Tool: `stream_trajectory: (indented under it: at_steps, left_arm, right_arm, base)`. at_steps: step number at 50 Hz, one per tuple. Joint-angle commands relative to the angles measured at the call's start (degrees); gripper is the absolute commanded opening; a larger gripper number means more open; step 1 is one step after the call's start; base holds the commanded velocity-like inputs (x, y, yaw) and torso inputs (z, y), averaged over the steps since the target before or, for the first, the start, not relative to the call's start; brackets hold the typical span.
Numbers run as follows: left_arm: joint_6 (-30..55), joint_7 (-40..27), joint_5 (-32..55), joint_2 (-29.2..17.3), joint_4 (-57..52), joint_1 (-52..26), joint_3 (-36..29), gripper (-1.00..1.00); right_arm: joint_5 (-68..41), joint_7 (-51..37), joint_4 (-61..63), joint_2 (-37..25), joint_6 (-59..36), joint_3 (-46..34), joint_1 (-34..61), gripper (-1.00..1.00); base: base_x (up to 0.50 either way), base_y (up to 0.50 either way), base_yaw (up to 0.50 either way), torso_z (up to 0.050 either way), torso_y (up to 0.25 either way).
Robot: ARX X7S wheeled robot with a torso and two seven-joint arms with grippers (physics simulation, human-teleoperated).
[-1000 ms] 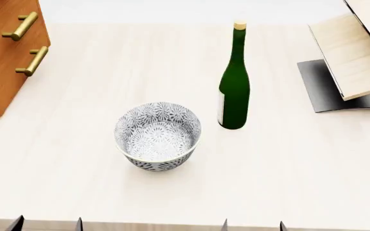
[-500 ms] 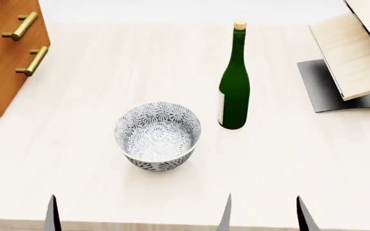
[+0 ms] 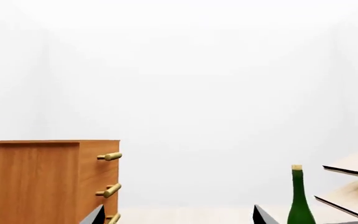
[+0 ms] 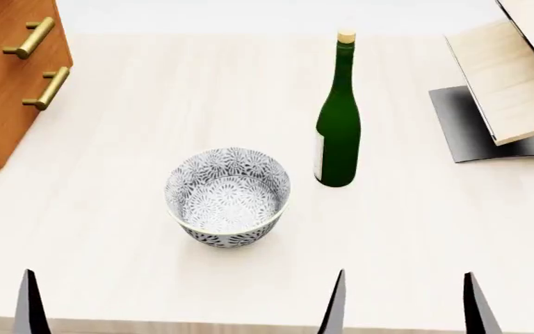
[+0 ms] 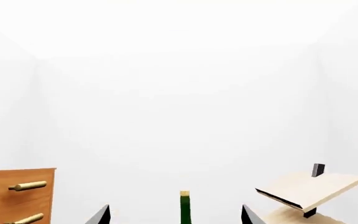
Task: Put the wine bottle on the wine rack.
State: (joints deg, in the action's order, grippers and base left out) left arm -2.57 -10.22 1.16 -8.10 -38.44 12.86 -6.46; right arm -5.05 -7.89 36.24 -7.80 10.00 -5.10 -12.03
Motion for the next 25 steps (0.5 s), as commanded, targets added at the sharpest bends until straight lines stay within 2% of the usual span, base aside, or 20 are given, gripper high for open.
stream_trajectory:
  at_steps: [1,14,25]
  left_arm:
    - [-3.89,-0.76,-0.14,-1.01,-1.56,1.22,-0.54,1.0]
    - [-5.73,-1.74,-0.48,-1.62,-1.64,1.65,-0.93,1.0]
    - [-5.68,-2.17,-0.6,-2.24,-1.62,1.58,-1.54,1.0]
  right_arm:
    - [-0.71,-0.79,0.67,-0.36,5.94,0.01,-1.0,1.0]
    - [-1.04,-1.39,0.54,-1.14,7.23,-0.61,-1.24,1.0]
    - [-1.71,-2.0,0.78,-1.88,6.04,-1.06,-0.94,1.0]
  base:
    - [0.0,0.0,0.0,0.0,0.0]
    - [0.0,0.0,0.0,0.0,0.0]
    - [0.09,0.0,0.0,0.0,0.0]
